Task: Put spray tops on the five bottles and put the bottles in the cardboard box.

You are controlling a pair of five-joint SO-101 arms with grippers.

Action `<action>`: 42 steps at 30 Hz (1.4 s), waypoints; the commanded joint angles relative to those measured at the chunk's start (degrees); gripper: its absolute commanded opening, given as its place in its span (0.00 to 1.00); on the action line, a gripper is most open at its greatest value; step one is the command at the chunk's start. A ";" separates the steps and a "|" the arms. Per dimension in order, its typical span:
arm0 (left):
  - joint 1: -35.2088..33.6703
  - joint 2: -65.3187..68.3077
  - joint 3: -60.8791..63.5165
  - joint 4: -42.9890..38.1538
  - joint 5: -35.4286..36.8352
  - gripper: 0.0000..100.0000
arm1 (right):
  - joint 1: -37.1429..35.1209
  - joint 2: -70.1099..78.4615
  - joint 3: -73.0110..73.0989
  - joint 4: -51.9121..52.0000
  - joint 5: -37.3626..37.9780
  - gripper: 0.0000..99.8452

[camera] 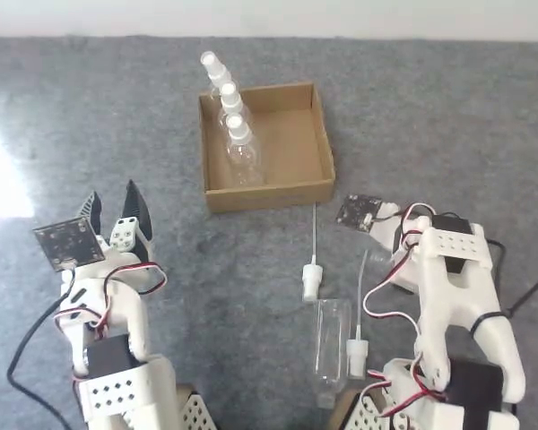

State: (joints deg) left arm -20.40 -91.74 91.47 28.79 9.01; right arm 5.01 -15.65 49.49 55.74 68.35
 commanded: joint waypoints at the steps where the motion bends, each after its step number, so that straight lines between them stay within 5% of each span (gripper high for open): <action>1: -0.35 0.35 -0.75 -1.58 -0.44 0.18 | -0.48 -2.77 -0.62 -0.84 -7.21 0.08; 14: -0.35 0.35 -0.75 -1.58 -0.44 0.18 | -0.48 -2.77 -0.62 -0.31 -24.88 0.08; 25: -0.35 0.35 -0.75 -1.58 -0.44 0.18 | -0.66 -2.77 -0.70 -0.22 -24.62 0.26; 34: -0.35 0.35 -0.75 -1.58 -0.44 0.18 | -5.85 -2.15 -11.96 12.88 -24.70 0.26; 42: -0.35 0.35 -0.75 -1.58 -0.44 0.18 | -6.37 -2.07 -14.77 13.58 -21.98 0.26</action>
State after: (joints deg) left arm -20.40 -91.74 91.47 28.79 9.01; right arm -0.79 -15.74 38.15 68.57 44.35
